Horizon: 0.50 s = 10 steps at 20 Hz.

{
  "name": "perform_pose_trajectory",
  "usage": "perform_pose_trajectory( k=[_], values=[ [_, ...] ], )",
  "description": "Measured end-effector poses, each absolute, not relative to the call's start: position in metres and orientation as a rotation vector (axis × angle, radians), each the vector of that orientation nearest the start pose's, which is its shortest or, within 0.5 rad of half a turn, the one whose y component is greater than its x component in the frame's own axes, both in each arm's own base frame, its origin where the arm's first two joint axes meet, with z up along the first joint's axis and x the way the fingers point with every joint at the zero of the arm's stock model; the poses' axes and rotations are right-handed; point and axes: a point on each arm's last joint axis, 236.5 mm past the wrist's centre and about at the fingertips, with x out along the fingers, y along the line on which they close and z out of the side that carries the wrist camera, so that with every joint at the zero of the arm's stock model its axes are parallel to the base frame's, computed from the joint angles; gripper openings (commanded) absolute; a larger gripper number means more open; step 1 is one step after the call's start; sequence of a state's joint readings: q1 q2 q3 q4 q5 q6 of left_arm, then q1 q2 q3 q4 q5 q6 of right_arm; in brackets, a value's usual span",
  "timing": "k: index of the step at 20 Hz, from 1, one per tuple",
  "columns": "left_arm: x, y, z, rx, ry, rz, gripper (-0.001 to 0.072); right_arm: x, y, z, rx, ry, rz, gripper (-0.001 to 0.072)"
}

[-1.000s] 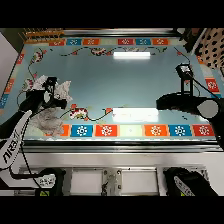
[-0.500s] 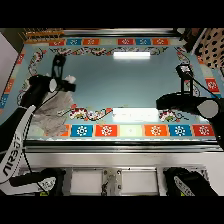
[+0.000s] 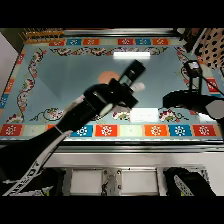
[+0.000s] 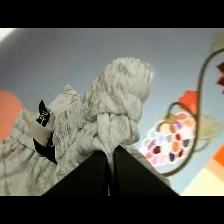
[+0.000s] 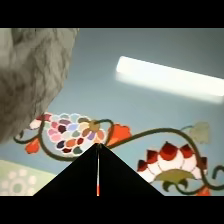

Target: Fold the clothes and pants, and hang the long-sleeved shirts on hangers.

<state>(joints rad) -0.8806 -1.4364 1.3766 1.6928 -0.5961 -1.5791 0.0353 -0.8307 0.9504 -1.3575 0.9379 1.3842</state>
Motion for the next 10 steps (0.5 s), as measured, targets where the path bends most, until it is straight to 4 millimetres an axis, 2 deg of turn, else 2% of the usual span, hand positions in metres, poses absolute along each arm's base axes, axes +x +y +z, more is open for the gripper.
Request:
perform_pose_trajectory(
  k=[1, 2, 3, 5, 6, 7, 8, 10],
  values=[
    [0.343, -0.429, 0.095, 0.372, 0.570, -0.856, 0.0500, 0.355, 0.036, 0.126, 0.003, 0.786, 0.168, 0.0029],
    [0.330, -0.444, 0.088, 0.339, 0.591, -0.889, 0.0572, 0.354, 0.019, 0.131, 0.015, 0.771, 0.114, 0.0030],
    [0.321, -0.452, 0.080, 0.306, 0.624, -0.905, 0.0572, 0.354, 0.004, 0.136, 0.032, 0.758, 0.066, 0.0029],
    [0.320, -0.452, 0.073, 0.231, 0.685, -0.885, 0.0571, 0.350, -0.023, 0.145, 0.067, 0.733, -0.021, 0.0030],
    [0.325, -0.442, 0.072, 0.195, 0.724, -0.855, 0.0569, 0.348, -0.034, 0.148, 0.084, 0.723, -0.057, 0.0030],
    [0.337, -0.424, 0.071, 0.164, 0.766, -0.807, 0.0565, 0.346, -0.041, 0.151, 0.097, 0.714, -0.081, 0.0029],
    [0.351, -0.401, 0.072, 0.143, 0.797, -0.752, 0.0565, 0.344, -0.046, 0.153, 0.107, 0.708, -0.098, 0.0030],
    [0.380, -0.338, 0.070, 0.070, 0.873, -0.609, 0.0564, 0.342, -0.052, 0.156, 0.125, 0.699, -0.119, 0.0029]
  ],
)
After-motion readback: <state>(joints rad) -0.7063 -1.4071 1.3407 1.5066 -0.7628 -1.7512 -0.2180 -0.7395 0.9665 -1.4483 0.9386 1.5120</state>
